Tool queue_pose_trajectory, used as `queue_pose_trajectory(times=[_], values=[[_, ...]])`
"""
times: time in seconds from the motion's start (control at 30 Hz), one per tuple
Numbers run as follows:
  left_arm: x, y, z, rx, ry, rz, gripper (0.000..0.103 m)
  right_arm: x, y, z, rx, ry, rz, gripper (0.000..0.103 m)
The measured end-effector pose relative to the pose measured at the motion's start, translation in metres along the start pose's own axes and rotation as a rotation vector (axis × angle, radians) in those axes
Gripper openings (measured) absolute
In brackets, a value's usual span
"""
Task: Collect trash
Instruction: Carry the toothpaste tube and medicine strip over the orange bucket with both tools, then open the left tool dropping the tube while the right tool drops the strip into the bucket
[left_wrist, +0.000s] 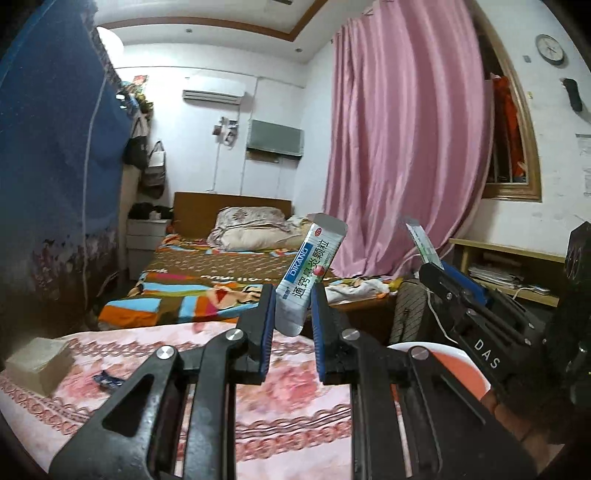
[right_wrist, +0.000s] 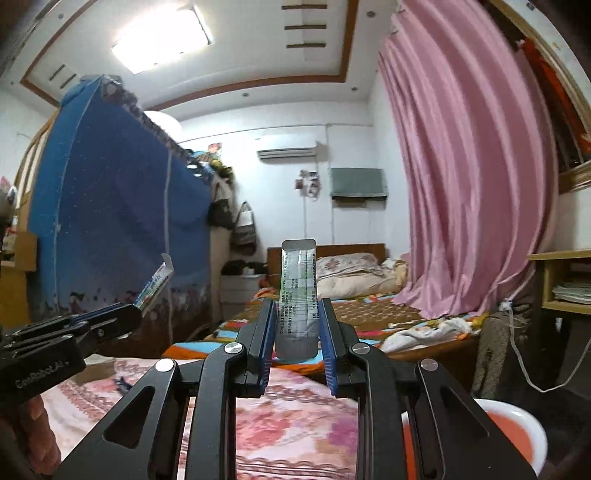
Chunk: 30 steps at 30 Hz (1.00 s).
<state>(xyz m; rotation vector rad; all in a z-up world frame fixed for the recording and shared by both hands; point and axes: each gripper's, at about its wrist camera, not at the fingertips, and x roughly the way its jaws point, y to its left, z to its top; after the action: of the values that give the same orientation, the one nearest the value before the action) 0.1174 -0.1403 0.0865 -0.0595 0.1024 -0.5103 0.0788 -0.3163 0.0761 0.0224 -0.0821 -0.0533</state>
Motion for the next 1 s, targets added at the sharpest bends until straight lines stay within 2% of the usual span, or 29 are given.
queue_pose_trajectory(times=[0.17, 0.27, 0.57, 0.8, 1.0], values=[[0.014, -0.021, 0.002, 0.008, 0.012, -0.055, 0.003, -0.01, -0.021, 0.001, -0.012, -0.002, -0.072, 0.021], [0.023, -0.036, 0.0, 0.0, 0.049, -0.101, 0.003, -0.011, -0.035, 0.0, -0.007, 0.01, -0.113, 0.021], [0.053, -0.075, -0.004, -0.013, 0.171, -0.208, 0.004, -0.005, -0.088, -0.01, 0.089, 0.127, -0.221, 0.021], [0.071, -0.094, -0.014, -0.03, 0.249, -0.238, 0.004, -0.006, -0.11, -0.018, 0.154, 0.188, -0.258, 0.021], [0.09, -0.105, -0.024, -0.045, 0.35, -0.236, 0.004, -0.003, -0.122, -0.023, 0.2, 0.228, -0.27, 0.021]])
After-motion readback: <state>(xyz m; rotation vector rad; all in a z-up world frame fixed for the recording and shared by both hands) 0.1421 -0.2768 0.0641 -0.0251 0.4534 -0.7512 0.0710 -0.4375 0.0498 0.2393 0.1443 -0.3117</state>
